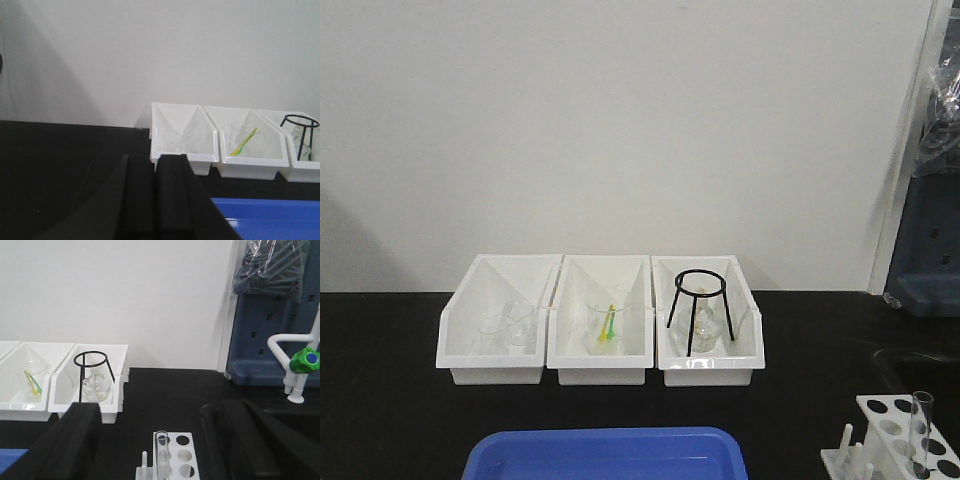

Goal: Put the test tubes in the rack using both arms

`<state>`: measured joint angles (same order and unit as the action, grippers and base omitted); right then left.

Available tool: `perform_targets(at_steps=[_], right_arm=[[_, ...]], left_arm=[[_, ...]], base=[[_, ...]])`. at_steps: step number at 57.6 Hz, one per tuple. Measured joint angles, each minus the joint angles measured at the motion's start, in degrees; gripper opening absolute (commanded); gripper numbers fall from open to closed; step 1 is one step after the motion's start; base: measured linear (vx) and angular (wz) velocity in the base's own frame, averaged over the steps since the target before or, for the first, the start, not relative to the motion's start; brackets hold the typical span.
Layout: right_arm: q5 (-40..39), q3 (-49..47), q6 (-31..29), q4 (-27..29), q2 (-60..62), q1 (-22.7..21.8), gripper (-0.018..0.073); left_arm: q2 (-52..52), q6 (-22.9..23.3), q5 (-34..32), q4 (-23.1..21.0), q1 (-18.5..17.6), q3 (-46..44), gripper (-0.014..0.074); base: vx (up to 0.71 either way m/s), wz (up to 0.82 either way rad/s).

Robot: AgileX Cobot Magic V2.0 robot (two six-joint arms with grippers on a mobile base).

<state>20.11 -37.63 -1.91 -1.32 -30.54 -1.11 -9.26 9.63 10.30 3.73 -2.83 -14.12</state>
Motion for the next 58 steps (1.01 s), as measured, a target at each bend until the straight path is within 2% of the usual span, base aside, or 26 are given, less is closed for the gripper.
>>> perform_targets(at_steps=[9,15,24,58], right_arm=[[0.00,0.00,0.00,0.00,0.00,0.00,0.0547],[0.00,0.00,0.00,0.00,0.00,0.00,0.0547],[0.00,0.00,0.00,0.00,0.00,0.00,0.0547],[0.00,0.00,0.00,0.00,0.00,0.00,0.0547]], left_arm=[[5.22,-0.27,-6.38,-0.65,1.12,8.90,-0.0005],[7.39,-0.38,-10.88,-2.73,1.12,14.40,-0.0004],[7.69,-0.62,-10.75,-5.02,1.12,15.69,-0.0004],[7.74,-0.80,-11.16,-5.02,1.12,15.69,-0.0004]], base=[[0.00,0.00],[0.00,0.00],[0.00,0.00],[0.00,0.00]])
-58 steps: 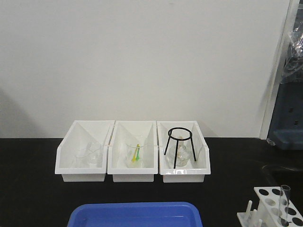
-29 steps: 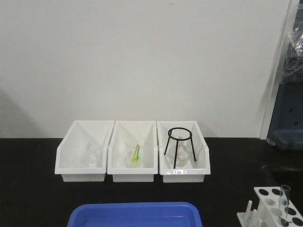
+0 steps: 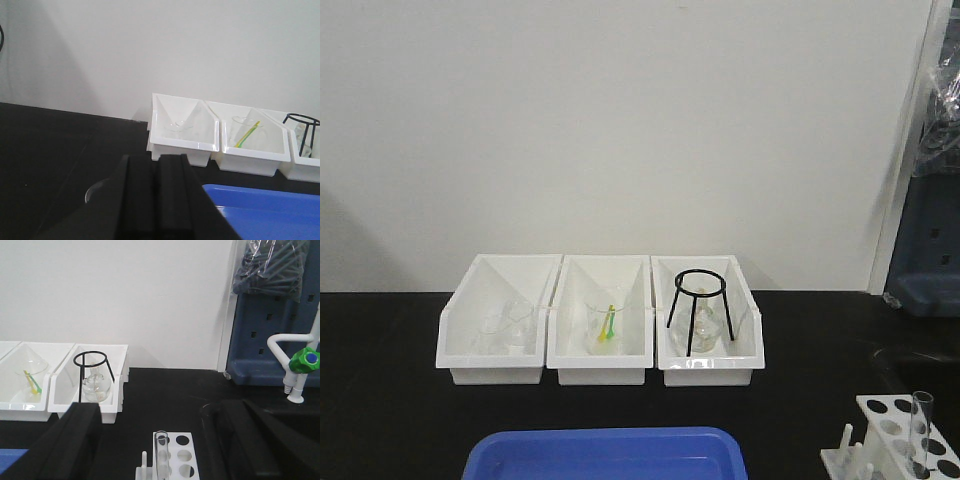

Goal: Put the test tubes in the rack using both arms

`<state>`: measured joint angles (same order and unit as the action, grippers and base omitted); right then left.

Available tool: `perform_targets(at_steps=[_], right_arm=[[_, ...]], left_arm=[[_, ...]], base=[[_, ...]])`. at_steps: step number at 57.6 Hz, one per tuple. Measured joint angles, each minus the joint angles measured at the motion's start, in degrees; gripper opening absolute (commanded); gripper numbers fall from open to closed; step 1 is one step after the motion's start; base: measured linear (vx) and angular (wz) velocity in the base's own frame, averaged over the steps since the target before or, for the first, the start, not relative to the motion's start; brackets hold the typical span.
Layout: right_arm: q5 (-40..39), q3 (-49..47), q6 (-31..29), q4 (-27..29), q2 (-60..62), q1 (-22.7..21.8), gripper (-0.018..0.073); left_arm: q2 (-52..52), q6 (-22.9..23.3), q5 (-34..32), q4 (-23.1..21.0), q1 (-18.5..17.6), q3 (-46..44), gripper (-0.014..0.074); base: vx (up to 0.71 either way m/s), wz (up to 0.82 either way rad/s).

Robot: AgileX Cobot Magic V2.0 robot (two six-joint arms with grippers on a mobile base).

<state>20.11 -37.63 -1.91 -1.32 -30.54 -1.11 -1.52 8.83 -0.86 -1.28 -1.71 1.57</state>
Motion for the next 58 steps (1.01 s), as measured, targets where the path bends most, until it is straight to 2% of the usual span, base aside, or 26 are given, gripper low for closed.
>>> perform_targets(at_steps=[36,41,48,58], right_arm=[[0.00,0.00,0.00,-0.67,0.00,0.00,0.0531],[-0.16,0.00,0.00,-1.89,0.00,0.00,0.0485],[-3.84,2.29,0.00,-2.10,1.22,0.00,0.0374],[-14.67,13.11,2.28,-2.17,7.93,2.18,0.0118]], left_arm=[[0.00,0.00,0.00,0.00,0.00,0.00,-0.0004],[0.00,0.00,0.00,0.00,0.00,0.00,-0.0004],[0.00,0.00,0.00,0.00,0.00,0.00,-0.0004],[0.00,0.00,0.00,0.00,0.00,0.00,-0.0004]], base=[[0.00,0.00],[0.00,0.00],[0.00,0.00],[0.00,0.00]])
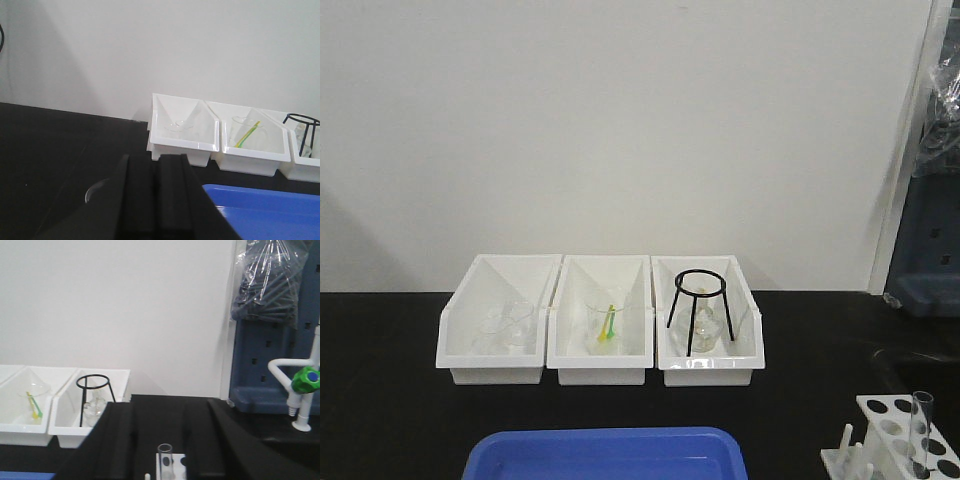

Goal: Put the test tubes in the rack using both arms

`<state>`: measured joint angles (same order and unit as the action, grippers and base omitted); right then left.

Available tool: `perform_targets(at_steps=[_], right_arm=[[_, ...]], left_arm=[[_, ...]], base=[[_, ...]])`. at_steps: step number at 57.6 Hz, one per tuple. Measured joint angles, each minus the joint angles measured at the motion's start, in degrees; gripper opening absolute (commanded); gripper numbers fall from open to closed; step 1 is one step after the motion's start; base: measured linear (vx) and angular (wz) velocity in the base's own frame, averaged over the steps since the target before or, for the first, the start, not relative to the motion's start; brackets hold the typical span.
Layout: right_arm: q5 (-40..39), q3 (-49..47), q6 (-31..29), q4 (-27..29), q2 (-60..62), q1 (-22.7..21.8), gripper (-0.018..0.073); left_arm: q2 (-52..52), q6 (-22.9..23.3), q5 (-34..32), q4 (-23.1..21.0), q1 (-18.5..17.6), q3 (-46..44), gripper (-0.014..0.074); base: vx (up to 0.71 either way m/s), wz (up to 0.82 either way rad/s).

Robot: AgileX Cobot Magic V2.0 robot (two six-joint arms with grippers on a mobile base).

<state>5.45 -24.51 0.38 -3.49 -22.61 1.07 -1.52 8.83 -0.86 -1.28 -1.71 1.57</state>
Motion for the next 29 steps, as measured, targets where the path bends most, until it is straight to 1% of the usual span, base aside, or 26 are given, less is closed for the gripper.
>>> perform_targets(at_steps=[5,13,22,29], right_arm=[[-2.90,5.86,2.20,-0.13,5.24,1.74,-0.0017],[-2.39,13.29,3.32,-0.18,13.73,2.44,-0.0013],[-1.42,20.25,3.32,-0.43,21.57,1.43,-0.0012],[-1.93,25.67,3.32,-0.43,23.10,1.42,-0.0011]], left_arm=[[0.00,0.00,0.00,0.00,0.00,0.00,-0.0004],[0.00,0.00,0.00,0.00,0.00,0.00,-0.0004],[0.00,0.00,0.00,0.00,0.00,0.00,-0.0004],[0.07,0.00,0.01,0.00,0.00,0.00,-0.0004]], base=[[0.00,0.00],[0.00,0.00],[0.00,0.00],[0.00,0.00]])
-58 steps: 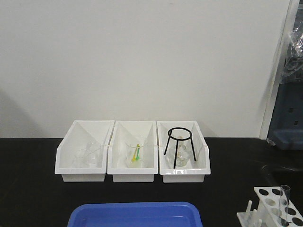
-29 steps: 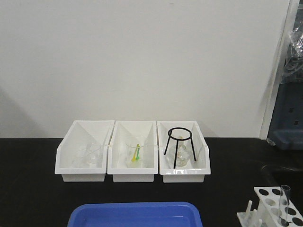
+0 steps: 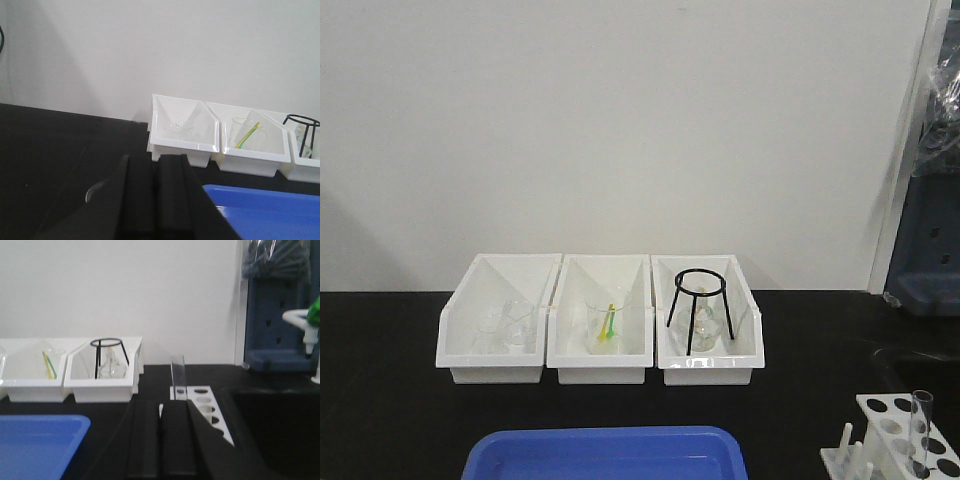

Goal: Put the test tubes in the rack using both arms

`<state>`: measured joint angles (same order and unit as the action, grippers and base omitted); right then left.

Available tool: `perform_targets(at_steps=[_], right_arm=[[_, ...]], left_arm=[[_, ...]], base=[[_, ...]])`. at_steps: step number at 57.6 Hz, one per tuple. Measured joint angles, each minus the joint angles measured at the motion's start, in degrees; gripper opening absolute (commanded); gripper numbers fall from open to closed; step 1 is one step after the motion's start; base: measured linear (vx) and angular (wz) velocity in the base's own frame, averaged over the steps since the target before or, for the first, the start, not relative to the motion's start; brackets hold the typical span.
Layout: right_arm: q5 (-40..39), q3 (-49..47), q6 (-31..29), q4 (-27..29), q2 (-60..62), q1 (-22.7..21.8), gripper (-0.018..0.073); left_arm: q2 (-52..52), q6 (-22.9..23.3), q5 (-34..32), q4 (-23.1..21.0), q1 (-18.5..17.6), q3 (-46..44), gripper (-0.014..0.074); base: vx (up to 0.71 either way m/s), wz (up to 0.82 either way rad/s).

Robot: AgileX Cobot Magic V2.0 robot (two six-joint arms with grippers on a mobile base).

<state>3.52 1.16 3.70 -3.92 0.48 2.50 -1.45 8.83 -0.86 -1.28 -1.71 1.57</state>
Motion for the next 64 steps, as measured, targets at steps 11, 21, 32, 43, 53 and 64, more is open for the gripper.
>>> perform_targets(at_steps=[11,21,32,43,53,64], right_arm=[[0.16,0.67,0.00,0.00,0.00,0.17,-0.0008],[-0.17,0.67,0.00,0.00,0.00,0.17,-0.0009],[-0.17,0.67,0.00,0.00,0.00,0.17,-0.0009],[-0.17,0.67,0.00,0.00,0.00,0.17,-0.0009],[-0.17,0.67,0.00,0.00,0.00,0.17,-0.0009],[-0.17,0.67,0.00,0.00,0.00,0.17,-0.0009]], left_arm=[[0.00,0.00,0.01,0.00,0.00,0.00,-0.0004],[0.00,0.00,0.01,0.00,0.00,0.00,-0.0004],[0.00,0.00,0.01,0.00,0.00,0.00,-0.0004],[0.00,0.00,0.01,0.00,0.00,0.00,-0.0004],[0.00,0.00,0.01,0.00,0.00,0.00,-0.0004],[0.00,0.00,0.01,0.00,0.00,0.00,-0.0004]], base=[[0.00,0.00],[0.00,0.00],[0.00,0.00],[0.00,0.00],[0.00,0.00],[0.00,0.00]])
